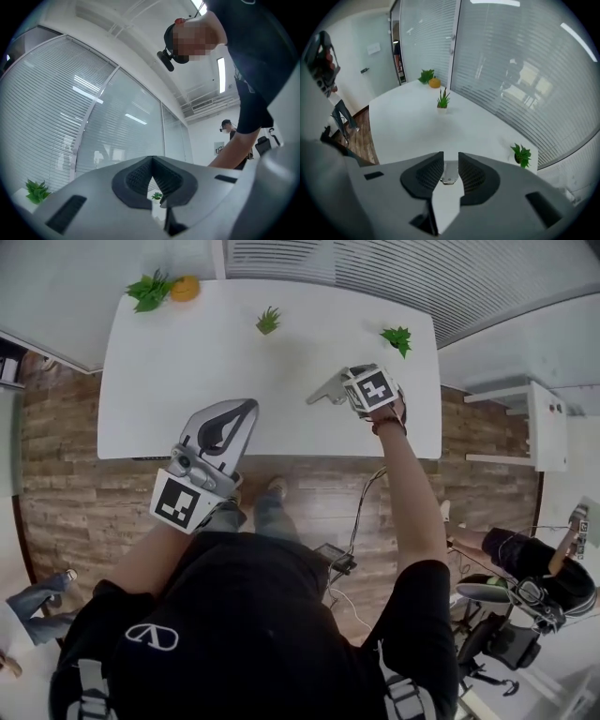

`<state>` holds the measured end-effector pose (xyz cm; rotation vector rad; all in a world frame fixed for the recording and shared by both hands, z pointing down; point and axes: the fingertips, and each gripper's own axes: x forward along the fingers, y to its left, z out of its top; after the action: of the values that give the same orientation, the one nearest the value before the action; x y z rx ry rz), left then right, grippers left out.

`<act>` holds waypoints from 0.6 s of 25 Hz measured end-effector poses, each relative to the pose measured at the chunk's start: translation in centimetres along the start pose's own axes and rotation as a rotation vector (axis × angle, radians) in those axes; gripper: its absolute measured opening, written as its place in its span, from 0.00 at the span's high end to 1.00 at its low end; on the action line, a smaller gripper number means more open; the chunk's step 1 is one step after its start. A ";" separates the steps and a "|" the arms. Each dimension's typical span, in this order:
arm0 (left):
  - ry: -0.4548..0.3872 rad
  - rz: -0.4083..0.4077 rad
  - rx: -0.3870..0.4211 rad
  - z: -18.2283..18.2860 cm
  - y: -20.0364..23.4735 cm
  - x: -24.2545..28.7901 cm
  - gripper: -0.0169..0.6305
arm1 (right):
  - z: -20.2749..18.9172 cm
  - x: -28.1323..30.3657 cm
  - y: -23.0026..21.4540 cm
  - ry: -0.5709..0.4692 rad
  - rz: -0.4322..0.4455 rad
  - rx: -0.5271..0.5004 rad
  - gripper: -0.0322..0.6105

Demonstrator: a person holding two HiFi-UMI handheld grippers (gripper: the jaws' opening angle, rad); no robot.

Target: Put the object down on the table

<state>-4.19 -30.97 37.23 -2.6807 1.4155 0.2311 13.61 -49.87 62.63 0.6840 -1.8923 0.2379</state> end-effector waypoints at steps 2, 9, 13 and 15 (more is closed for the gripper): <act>-0.008 -0.011 0.003 0.3 -0.2 0.4 0.97 | 1.1 -2.5 0.2 -0.089 -0.036 0.021 0.82; -0.122 -0.013 0.001 4.1 -0.6 2.3 0.97 | 4.3 -14.7 2.4 -0.447 -0.201 0.098 0.92; -0.137 -0.039 -0.005 4.9 -1.5 2.7 0.97 | 4.2 -22.0 4.4 -0.632 -0.335 0.147 0.94; -0.137 -0.058 -0.009 5.2 -2.0 2.9 0.97 | 3.6 -25.0 5.4 -0.705 -0.389 0.184 0.94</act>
<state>-1.32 -31.37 31.59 -2.6515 1.2987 0.4078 14.70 -38.41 39.51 1.3751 -2.3514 -0.1002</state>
